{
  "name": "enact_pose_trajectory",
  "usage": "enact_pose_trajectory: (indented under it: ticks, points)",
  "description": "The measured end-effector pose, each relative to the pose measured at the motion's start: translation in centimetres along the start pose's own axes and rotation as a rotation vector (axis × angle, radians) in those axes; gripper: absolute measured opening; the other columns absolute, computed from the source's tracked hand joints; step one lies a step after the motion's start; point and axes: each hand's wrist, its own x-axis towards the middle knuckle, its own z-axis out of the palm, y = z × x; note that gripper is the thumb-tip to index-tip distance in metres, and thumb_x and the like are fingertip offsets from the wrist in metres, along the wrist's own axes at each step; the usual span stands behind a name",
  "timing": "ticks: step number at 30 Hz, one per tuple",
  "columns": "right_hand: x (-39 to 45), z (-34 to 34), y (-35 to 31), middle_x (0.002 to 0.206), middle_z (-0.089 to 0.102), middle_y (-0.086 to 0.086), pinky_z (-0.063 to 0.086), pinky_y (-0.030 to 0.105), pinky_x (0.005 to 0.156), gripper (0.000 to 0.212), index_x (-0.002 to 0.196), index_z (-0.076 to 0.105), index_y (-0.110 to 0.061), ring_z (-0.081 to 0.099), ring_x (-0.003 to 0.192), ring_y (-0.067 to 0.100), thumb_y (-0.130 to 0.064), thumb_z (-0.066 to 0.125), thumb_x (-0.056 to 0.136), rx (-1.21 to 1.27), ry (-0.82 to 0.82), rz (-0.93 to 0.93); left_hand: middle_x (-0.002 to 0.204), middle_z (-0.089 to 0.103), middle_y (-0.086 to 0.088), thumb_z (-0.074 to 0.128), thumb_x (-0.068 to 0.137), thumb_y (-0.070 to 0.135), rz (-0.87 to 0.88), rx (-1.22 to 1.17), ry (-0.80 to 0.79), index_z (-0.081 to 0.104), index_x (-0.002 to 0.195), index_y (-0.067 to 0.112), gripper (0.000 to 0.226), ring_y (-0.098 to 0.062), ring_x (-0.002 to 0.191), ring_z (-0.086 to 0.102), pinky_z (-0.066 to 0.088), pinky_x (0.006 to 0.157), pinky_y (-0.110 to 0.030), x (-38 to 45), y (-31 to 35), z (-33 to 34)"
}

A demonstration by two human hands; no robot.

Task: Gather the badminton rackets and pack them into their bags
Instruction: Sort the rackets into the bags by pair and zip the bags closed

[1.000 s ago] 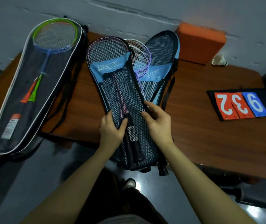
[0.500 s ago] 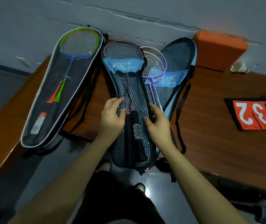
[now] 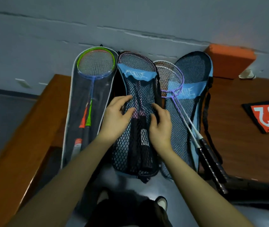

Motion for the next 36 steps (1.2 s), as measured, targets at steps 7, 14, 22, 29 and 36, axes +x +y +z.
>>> enact_pose_trajectory:
  ticks: [7, 14, 22, 29, 36]
  points:
    - [0.5, 5.2, -5.5, 0.109, 0.054, 0.006, 0.03, 0.001, 0.09, 0.034, 0.126, 0.053, -0.005, 0.046, 0.1, -0.002, -0.003, 0.05, 0.093, 0.012, 0.175, -0.119, 0.116, 0.058, 0.001, 0.062, 0.086, 0.012, 0.128, -0.011, 0.035, 0.06, 0.12, 0.013, 0.033, -0.004, 0.106, 0.051, 0.033, 0.091, 0.0, 2.7, -2.7, -6.6]
    - [0.3, 10.2, -8.4, 0.109, 0.057, 0.012, 0.035, 0.005, 0.089, 0.033, 0.124, 0.055, -0.002, 0.048, 0.102, 0.004, -0.002, 0.05, 0.091, -0.025, 0.141, -0.294, 0.118, 0.054, -0.001, 0.058, 0.088, 0.01, 0.156, 0.022, 0.122, 0.058, 0.122, 0.011, 0.033, -0.002, 0.11, 0.046, 0.03, 0.095, -0.001, 2.0, -5.8, -12.1]
    - [-0.1, 16.0, -7.2, 0.115, 0.055, 0.006, 0.042, 0.024, 0.089, 0.036, 0.13, 0.051, -0.009, 0.051, 0.104, 0.01, -0.008, 0.048, 0.094, -0.087, -0.105, -0.132, 0.124, 0.048, -0.008, 0.055, 0.09, 0.011, -0.083, 0.154, 0.036, 0.047, 0.131, 0.005, 0.042, -0.016, 0.116, 0.046, 0.023, 0.094, -0.006, 1.3, -12.0, -13.9]
    - [-1.2, 15.9, -4.7, 0.127, 0.055, 0.004, 0.044, 0.035, 0.098, 0.044, 0.136, 0.045, -0.017, 0.052, 0.116, 0.019, -0.015, 0.055, 0.092, -0.104, -0.248, 0.057, 0.123, 0.046, -0.011, 0.056, 0.09, 0.015, -0.248, 0.206, -0.037, 0.041, 0.135, 0.001, 0.05, -0.017, 0.112, 0.044, 0.024, 0.092, -0.009, -1.0, -15.3, -12.9]
    - [-1.3, 16.0, -2.3, 0.122, 0.053, 0.004, 0.048, 0.044, 0.08, 0.046, 0.138, 0.04, -0.022, 0.055, 0.102, 0.027, -0.029, 0.052, 0.095, -0.35, -0.418, 0.063, 0.119, 0.048, -0.008, 0.056, 0.089, 0.036, -0.347, 0.515, -0.09, 0.056, 0.122, 0.007, 0.044, -0.02, 0.091, 0.054, 0.041, 0.068, -0.025, -2.0, -17.3, -13.0]
